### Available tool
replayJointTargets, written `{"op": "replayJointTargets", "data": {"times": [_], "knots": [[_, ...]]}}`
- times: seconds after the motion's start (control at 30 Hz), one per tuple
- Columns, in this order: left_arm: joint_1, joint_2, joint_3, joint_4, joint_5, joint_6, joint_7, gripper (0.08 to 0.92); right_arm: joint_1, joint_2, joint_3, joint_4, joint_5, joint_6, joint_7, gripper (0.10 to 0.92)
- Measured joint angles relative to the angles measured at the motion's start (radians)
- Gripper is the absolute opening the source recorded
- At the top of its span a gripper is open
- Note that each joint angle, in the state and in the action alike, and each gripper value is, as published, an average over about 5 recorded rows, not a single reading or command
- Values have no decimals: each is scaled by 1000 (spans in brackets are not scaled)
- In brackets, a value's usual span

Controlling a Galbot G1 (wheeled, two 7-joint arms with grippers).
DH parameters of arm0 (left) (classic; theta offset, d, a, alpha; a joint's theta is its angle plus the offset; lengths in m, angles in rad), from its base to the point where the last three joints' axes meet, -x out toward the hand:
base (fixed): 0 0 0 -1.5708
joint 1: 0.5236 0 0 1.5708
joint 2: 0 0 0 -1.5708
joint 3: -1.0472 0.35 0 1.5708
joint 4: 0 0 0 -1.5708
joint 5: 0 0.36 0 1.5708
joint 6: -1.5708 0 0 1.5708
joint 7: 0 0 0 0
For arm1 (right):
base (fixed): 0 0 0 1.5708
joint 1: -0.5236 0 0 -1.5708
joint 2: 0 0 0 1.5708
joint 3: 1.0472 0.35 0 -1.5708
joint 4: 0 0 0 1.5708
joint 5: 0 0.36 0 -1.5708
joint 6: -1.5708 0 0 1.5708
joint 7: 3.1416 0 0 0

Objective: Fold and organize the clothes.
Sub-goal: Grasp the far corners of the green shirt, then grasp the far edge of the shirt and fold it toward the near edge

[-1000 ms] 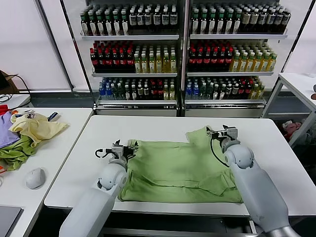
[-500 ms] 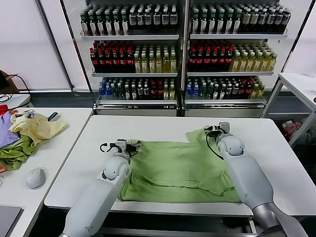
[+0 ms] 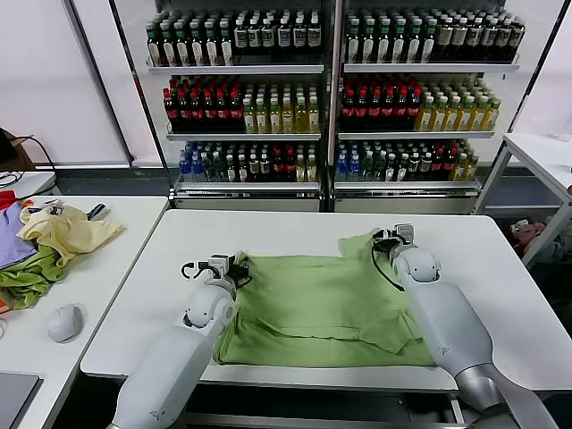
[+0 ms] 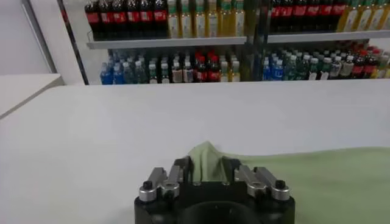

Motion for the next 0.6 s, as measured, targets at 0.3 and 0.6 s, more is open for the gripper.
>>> {"op": "replayJointTargets", "data": {"times": [0.3,0.6], "knots": [[32,20,-17,-41,-39,-34,7,129,-59,-32,22,122,56,15,7,114],[100,57,-45,-168,-77,-96,18,106,-168,-101,81,351,132,18,26,114]]}}
